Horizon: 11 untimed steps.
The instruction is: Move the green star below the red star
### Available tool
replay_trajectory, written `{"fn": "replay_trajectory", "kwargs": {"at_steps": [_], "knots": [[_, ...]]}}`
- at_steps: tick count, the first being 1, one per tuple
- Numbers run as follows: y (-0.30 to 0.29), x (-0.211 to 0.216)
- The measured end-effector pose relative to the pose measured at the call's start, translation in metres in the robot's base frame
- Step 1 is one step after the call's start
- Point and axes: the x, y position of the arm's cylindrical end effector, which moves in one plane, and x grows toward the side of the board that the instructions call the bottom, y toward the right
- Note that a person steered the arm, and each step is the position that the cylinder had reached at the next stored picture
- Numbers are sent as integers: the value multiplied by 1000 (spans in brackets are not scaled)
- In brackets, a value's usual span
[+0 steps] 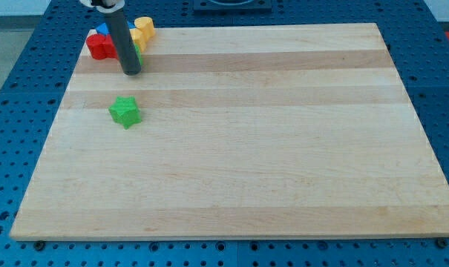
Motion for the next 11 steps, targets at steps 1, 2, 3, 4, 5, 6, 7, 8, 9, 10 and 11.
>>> {"fn": "replay_trajectory", "kwargs": {"at_steps": [1, 2, 3, 4, 5, 6, 7, 8, 9, 10, 11], "knots": [[0, 29], [41, 76], [67, 122], [52, 151], [7, 135], [-21, 81], [-31, 61], [-28, 101], [-12, 103], [-31, 63], [-51, 35]]}}
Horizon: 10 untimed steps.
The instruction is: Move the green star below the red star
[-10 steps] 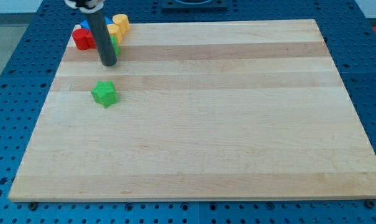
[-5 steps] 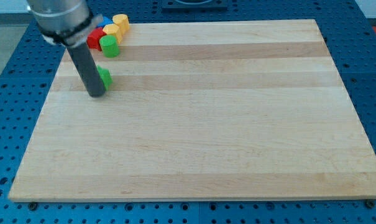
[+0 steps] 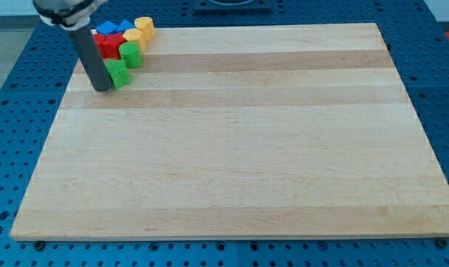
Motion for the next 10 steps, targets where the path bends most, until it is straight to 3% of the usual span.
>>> {"fn": "replay_trajectory", "kwargs": {"at_steps": [1, 2, 3, 5, 8, 10], "knots": [[-11, 0], [-5, 40], [43, 42], [21, -12], [-8, -4], [-9, -25]]}}
